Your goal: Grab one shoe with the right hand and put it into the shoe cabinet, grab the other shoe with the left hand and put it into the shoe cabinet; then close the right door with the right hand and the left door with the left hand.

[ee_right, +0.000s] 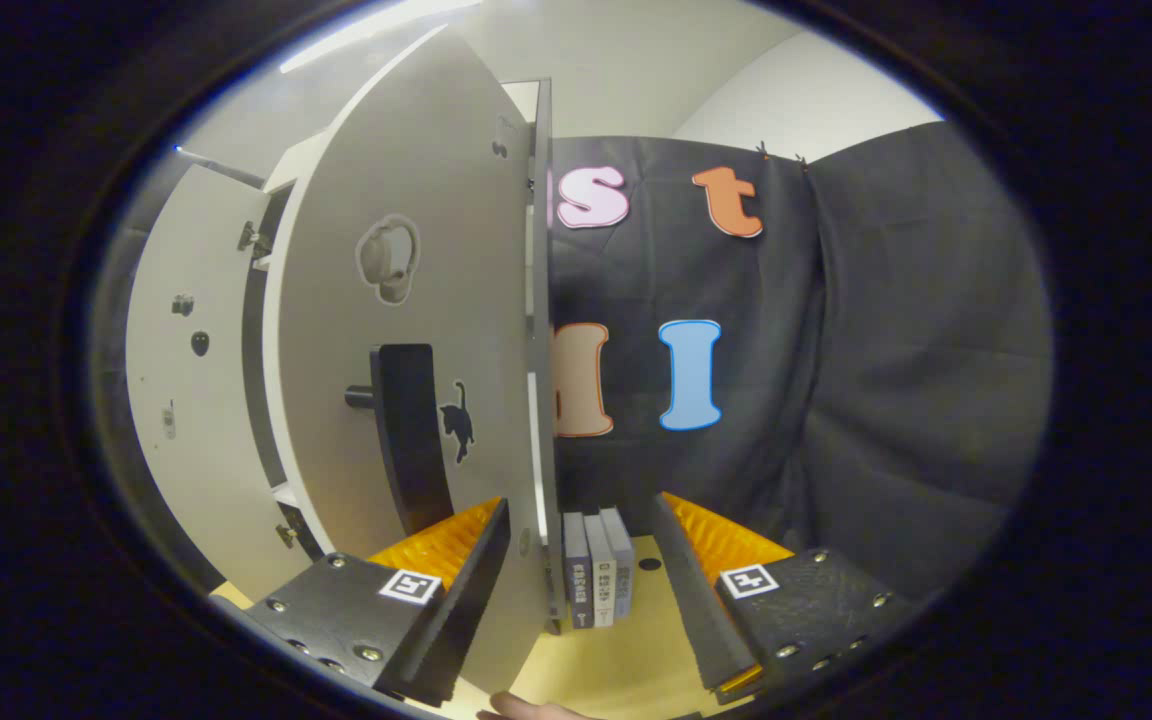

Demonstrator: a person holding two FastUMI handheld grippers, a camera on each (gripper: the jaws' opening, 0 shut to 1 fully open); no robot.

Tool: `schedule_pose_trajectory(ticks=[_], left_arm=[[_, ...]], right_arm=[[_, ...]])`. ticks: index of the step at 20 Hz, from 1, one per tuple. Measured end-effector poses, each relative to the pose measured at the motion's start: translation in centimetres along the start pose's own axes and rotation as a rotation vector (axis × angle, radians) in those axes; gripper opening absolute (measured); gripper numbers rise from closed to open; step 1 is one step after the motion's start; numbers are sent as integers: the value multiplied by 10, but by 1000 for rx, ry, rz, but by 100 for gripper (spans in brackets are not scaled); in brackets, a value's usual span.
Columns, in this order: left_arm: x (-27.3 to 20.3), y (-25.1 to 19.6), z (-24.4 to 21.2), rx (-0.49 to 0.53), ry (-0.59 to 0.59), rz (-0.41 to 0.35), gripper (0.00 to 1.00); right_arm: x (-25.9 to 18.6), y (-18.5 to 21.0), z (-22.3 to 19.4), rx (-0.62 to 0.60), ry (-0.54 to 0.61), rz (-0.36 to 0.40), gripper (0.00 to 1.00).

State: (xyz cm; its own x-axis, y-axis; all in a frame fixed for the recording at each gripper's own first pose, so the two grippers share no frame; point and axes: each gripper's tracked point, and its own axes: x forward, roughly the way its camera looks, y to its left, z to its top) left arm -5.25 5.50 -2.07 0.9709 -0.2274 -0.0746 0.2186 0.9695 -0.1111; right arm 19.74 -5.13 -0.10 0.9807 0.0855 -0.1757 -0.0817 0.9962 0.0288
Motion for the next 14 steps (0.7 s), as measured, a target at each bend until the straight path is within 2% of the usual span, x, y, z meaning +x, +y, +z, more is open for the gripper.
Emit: schedule_pose_trajectory(ticks=[2, 4, 5, 6, 7, 10, 11, 12, 13, 14], left_arm=[[4, -4, -2, 1, 10, -6, 98], [6, -11, -5, -2, 20, -20, 98], [8, -14, -5, -4, 18, -30, 98], [10, -18, -5, -8, 18, -42, 98], [12, -20, -6, -14, 23, -49, 98], [17, -20, -13, -6, 53, -48, 98], [16, -17, -12, -1, 56, -40, 99], [16, -14, -10, 5, 49, -32, 96], [15, -11, -8, 9, 41, -21, 98], [14, -9, -8, 11, 36, -10, 98]], right_arm=[[2, 16, -3, 17, 1, 30, 84], [6, 35, -1, 27, -8, 43, 86], [10, 40, -2, 57, -17, 25, 84], [12, 51, -4, 108, -18, 7, 87], [14, 63, -7, 130, -12, 18, 84], [17, 103, -18, 178, 21, 98, 92], [17, 97, -21, 186, 26, 75, 94], [16, 94, -23, 190, 22, 54, 94], [14, 94, -24, 187, 17, 53, 88], [12, 96, -25, 178, 12, 58, 88]])
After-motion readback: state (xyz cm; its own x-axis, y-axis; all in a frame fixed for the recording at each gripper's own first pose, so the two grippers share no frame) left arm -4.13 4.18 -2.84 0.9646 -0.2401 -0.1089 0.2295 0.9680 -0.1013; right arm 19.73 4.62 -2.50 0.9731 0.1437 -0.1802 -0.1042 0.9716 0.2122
